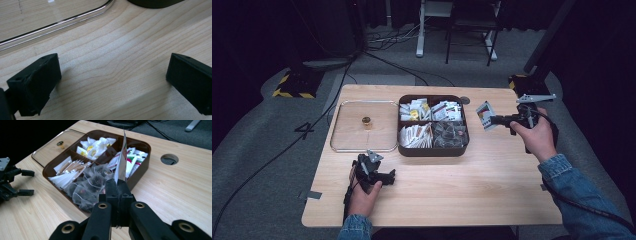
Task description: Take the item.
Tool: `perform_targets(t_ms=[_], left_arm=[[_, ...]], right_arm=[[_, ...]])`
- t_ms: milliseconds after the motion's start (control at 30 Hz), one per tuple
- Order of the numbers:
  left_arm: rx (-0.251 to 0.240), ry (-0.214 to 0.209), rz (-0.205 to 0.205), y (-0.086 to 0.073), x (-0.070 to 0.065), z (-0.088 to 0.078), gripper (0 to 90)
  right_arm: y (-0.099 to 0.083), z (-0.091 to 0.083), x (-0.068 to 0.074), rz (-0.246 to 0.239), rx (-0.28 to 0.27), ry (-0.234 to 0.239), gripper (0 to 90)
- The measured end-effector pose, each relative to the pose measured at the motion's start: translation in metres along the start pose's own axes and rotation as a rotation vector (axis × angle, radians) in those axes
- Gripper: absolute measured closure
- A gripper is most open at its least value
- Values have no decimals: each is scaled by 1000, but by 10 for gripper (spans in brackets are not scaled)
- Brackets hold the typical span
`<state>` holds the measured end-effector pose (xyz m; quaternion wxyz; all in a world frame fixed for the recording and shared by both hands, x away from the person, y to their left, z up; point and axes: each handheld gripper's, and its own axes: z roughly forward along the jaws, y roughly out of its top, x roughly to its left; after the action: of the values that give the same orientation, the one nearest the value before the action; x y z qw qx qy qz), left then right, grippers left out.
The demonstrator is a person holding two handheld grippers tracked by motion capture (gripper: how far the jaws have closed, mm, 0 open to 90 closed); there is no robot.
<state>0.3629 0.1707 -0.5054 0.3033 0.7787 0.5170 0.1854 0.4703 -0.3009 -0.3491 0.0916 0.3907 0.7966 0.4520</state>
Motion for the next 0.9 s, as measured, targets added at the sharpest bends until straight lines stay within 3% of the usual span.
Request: perform_targets(t_ms=[233, 433, 900], left_arm=[[2, 0, 0, 0, 0, 0, 1], [1, 0, -1, 0, 0, 0, 1], [0, 1, -2, 0, 0, 0, 1]], right_arm=[[-16, -1, -5, -8, 21, -43, 900], [-37, 3, -14, 17, 52, -69, 900], [-73, 24, -32, 88, 118, -58, 898]])
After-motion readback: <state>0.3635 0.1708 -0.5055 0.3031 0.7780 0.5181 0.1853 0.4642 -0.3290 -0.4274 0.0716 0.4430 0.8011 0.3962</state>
